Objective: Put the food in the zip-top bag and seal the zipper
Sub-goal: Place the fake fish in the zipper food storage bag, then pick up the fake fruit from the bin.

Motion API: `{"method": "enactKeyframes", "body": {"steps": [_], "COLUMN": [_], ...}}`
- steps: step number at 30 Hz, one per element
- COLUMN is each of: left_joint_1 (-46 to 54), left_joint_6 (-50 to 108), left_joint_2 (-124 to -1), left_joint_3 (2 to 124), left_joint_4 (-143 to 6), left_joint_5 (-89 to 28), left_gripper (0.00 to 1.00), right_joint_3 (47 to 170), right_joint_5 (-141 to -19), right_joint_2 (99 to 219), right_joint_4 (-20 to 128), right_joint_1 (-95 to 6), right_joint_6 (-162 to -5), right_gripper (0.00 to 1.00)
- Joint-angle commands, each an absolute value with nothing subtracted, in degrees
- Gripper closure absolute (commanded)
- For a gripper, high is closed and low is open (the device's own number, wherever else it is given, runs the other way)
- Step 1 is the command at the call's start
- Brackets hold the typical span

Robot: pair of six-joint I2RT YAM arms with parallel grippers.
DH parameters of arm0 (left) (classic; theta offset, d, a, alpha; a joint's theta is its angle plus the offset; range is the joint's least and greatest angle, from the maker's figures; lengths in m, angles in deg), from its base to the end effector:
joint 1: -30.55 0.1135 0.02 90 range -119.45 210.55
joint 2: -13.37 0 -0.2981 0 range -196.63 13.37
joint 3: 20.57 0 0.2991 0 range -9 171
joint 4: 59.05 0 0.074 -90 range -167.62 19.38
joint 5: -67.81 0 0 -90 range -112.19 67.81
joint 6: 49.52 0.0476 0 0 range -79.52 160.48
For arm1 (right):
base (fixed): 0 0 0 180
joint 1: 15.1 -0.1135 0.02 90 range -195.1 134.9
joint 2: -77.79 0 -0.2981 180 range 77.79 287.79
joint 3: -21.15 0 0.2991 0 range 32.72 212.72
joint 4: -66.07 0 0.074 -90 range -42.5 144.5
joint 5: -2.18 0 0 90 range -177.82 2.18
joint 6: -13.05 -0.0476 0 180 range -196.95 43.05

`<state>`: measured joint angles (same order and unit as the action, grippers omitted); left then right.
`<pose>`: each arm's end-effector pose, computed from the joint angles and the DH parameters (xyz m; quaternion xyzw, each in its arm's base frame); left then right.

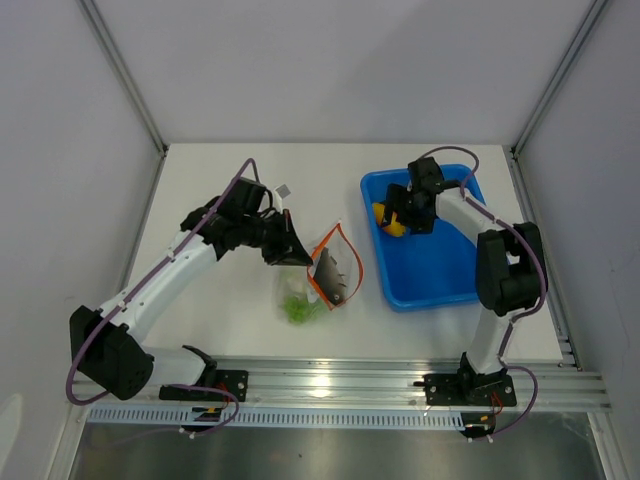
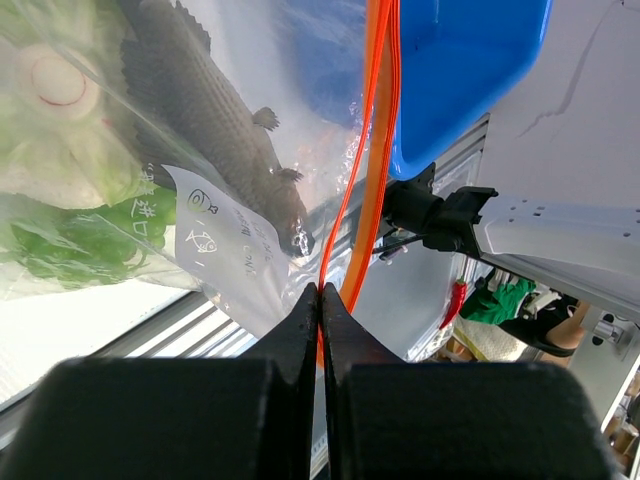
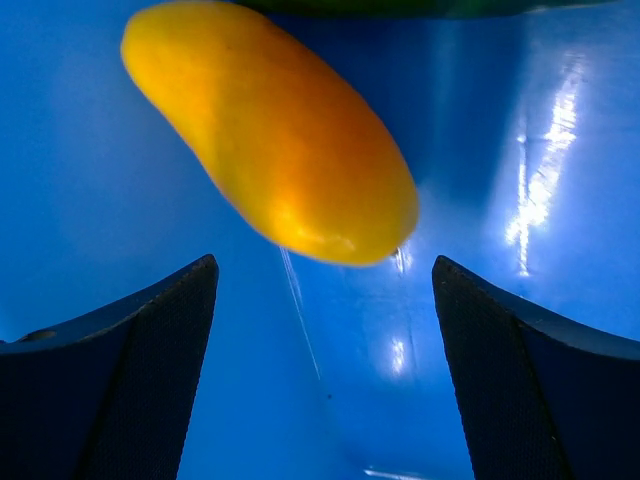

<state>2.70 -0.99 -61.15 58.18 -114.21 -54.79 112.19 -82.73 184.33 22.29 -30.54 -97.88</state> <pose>0.2627 -0.1678 0.3343 -0.0141 0.9093 -0.4001 0.1136 0.4376 0.1252 0.2150 0.0344 0.9628 0.1233 0.2380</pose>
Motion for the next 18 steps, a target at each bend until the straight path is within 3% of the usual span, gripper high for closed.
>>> {"method": "enactKeyframes", "body": {"steps": [1,18], "left_joint_1": [3.66,7.00], "left_joint_6": [0.49,2.43], "left_joint_2": [-60.46,-63.27], "left_joint_3": [58.68,60.79], "left_joint_4": [-113.07,-114.48], "left_joint_5": [-54.98,-56.82], "left_gripper": [1.00,1.00], "right_joint_3": [113.23,120.26], "right_joint_5": [-79.29,-77.89], "right_joint_2": [186.50,194.33], "right_joint_4": [25.75,23.65], "right_joint_1": [-30.30,-30.04], "right_joint_6": [-97.78,-96.90], "right_gripper": [0.12,0.13]}}
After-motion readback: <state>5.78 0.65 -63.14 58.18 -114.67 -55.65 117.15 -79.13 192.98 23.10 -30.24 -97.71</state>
